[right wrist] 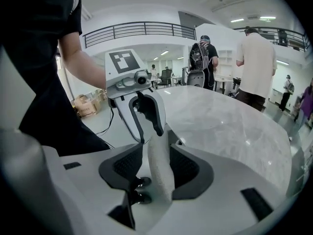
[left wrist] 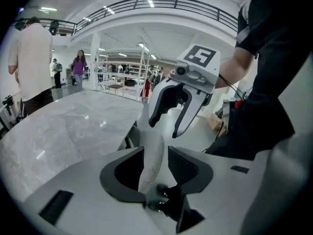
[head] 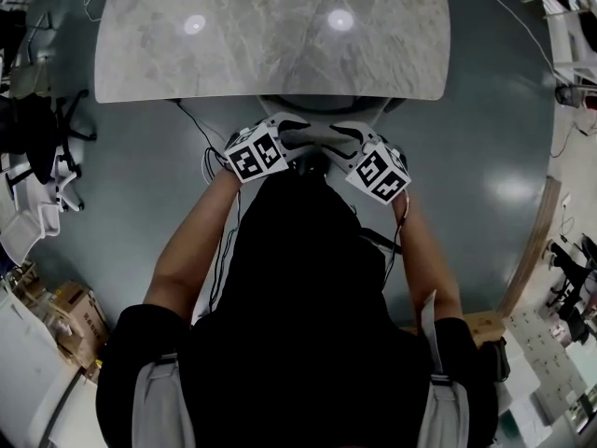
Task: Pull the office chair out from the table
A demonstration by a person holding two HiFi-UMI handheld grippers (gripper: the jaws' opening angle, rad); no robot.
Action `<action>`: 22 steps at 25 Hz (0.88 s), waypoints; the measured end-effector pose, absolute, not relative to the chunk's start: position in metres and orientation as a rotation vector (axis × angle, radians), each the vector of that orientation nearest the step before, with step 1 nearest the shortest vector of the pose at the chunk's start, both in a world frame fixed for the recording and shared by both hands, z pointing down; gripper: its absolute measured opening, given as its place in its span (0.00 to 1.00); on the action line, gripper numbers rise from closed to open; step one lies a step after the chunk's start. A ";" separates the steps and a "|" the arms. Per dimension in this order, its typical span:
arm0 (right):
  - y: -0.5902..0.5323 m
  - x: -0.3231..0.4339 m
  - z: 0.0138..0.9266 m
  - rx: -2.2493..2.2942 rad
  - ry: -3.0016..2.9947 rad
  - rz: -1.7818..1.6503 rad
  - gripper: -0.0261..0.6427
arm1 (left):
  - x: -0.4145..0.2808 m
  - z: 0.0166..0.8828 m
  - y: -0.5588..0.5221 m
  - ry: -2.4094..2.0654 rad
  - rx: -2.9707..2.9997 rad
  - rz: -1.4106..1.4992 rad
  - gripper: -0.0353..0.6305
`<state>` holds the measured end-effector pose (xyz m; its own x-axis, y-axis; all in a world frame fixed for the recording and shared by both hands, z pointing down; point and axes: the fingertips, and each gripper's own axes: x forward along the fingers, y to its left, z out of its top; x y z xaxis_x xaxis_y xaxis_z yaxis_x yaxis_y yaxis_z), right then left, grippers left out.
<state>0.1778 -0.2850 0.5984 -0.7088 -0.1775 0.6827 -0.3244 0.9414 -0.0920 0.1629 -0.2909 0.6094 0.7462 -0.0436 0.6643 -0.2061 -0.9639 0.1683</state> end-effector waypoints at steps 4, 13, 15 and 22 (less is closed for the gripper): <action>-0.283 0.173 0.611 0.307 -2.341 0.241 0.31 | 0.166 0.622 -0.286 -0.131 2.734 1.153 0.29; -0.277 0.174 0.654 0.234 -2.237 0.177 0.37 | 0.171 0.657 -0.279 0.011 2.760 1.423 0.33; -0.277 0.176 0.660 0.226 -2.216 0.161 0.37 | 0.172 0.664 -0.278 0.039 2.762 1.479 0.34; -0.276 0.180 0.678 0.212 -2.168 0.158 0.37 | 0.176 0.681 -0.281 0.054 2.741 1.563 0.33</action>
